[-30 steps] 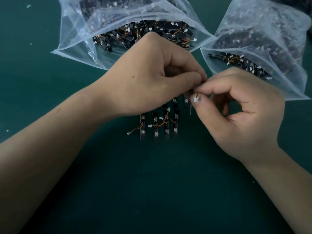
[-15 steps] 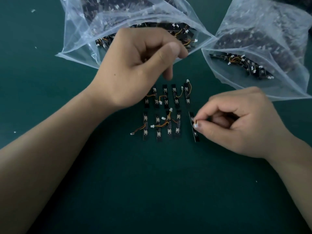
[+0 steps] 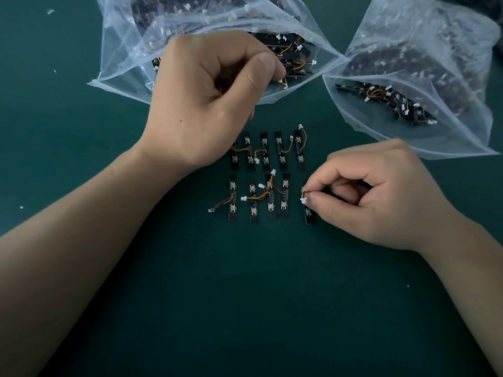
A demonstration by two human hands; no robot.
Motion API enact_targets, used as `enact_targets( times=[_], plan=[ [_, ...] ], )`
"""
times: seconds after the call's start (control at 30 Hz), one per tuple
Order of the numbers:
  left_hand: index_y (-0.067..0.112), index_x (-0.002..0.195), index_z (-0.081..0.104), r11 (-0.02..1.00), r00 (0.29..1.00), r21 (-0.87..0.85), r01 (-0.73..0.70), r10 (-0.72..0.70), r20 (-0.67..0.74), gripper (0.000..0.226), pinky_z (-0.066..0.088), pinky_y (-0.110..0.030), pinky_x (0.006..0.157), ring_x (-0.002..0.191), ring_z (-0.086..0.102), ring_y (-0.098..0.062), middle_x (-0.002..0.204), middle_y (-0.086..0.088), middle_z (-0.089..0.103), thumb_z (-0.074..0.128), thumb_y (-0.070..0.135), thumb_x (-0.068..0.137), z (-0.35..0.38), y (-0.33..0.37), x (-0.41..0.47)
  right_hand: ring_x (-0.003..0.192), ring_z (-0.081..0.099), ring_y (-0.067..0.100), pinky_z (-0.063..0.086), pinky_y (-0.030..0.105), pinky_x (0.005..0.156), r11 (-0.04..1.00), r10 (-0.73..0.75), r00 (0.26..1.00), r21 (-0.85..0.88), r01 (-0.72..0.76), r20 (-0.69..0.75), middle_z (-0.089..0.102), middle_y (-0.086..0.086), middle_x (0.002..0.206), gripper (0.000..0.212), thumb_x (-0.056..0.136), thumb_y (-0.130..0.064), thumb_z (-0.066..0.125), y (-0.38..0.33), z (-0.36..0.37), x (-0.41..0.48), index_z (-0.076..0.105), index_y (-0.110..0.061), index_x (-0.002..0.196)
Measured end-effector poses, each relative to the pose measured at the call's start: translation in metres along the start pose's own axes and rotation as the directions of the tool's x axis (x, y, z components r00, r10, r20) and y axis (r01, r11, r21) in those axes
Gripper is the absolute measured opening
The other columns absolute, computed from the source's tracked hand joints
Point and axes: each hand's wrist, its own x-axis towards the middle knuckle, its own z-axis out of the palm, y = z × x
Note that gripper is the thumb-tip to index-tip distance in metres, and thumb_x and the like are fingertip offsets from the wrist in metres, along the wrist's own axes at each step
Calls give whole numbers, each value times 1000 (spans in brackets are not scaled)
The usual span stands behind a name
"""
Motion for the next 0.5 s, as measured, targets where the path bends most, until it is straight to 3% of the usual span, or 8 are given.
enact_targets(
  times=[0.17,0.33,0.5],
  plan=[
    [0,94,76,1000,999,19,-8,7,38,26,37,-26,51,51,51,-10,63,1,63,54,8,104,2,3,-2,52,50,17,42,25,55,1000,-7,1000,2,7,-23,44,-8,52,9,88,-16,79,1,2,1,77,-19,80],
    [4,95,76,999,999,26,-24,23,32,25,37,-34,48,50,51,-18,65,0,64,54,7,105,2,4,-1,51,50,16,38,16,56,1000,5,1000,6,-5,-21,46,-7,52,9,88,-16,80,1,1,0,77,-19,80],
    [4,94,76,999,999,41,-20,19,37,25,38,-31,49,51,52,-16,66,5,63,54,8,104,2,5,-1,50,48,16,34,12,57,999,26,999,36,-25,-23,47,-6,53,4,87,-18,80,-1,0,-1,77,-18,90]
  ],
)
